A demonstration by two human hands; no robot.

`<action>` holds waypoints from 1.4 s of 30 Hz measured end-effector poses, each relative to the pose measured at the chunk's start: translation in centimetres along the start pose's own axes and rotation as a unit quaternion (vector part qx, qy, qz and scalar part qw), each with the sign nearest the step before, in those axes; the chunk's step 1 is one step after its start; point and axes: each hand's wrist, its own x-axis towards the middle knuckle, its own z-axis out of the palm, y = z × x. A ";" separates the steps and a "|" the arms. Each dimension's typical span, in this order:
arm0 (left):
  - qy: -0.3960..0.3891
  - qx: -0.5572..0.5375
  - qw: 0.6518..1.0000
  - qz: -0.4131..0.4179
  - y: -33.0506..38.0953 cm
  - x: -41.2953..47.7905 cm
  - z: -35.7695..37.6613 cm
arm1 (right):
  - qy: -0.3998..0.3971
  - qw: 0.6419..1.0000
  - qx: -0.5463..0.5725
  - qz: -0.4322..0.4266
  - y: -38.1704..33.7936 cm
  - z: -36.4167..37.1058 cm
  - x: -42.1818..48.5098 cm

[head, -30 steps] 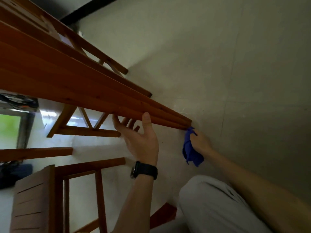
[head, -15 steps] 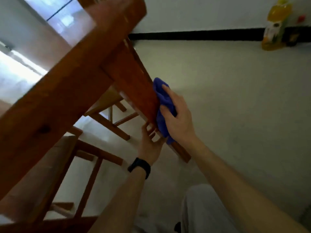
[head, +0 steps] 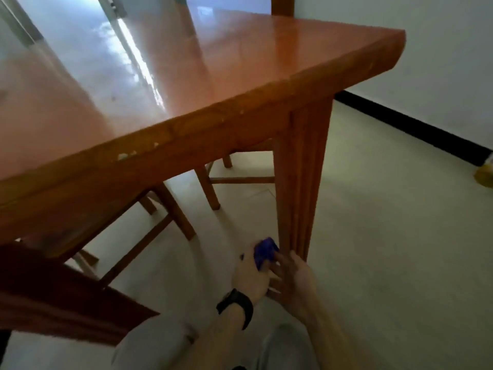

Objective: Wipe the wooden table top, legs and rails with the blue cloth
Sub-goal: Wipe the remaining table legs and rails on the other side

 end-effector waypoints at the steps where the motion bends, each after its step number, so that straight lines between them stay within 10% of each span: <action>1: 0.042 -0.053 0.998 0.003 0.2 0.3 -0.6 | 0.011 0.999 -0.034 -0.024 -0.7 0.1 -0.6; 6: 0.137 -0.239 0.944 0.182 6.6 0.9 -3.5 | 0.203 0.907 -0.211 -0.303 -5.0 0.9 -2.7; 10: 0.169 -0.185 0.913 0.320 11.2 1.1 -1.7 | 0.130 0.851 -0.247 -0.444 -9.0 3.2 -4.6; 13: 0.126 -0.143 0.950 0.246 6.9 2.1 2.0 | 0.071 0.838 -0.306 -0.447 -10.4 4.4 -4.3; 16: -0.080 0.082 0.990 0.085 -1.6 3.4 4.4 | 0.083 0.810 -0.377 -0.441 -10.1 3.8 -3.6; 25: 0.132 -0.091 0.980 0.119 2.4 3.8 6.1 | 0.077 0.811 -0.420 -0.400 -8.6 1.5 -2.6; 29: -0.035 0.032 0.999 0.018 -2.2 7.7 8.1 | 0.096 0.808 -0.413 -0.409 -8.5 1.3 -1.6; 33: -0.287 0.168 0.942 -0.051 -4.3 9.2 5.0 | 0.093 0.835 -0.406 -0.359 -7.3 -0.7 -0.6; 42: -0.233 -0.257 0.935 -0.080 3.1 1.8 1.5 | -0.028 0.961 -0.245 -0.125 -2.9 -3.1 -1.0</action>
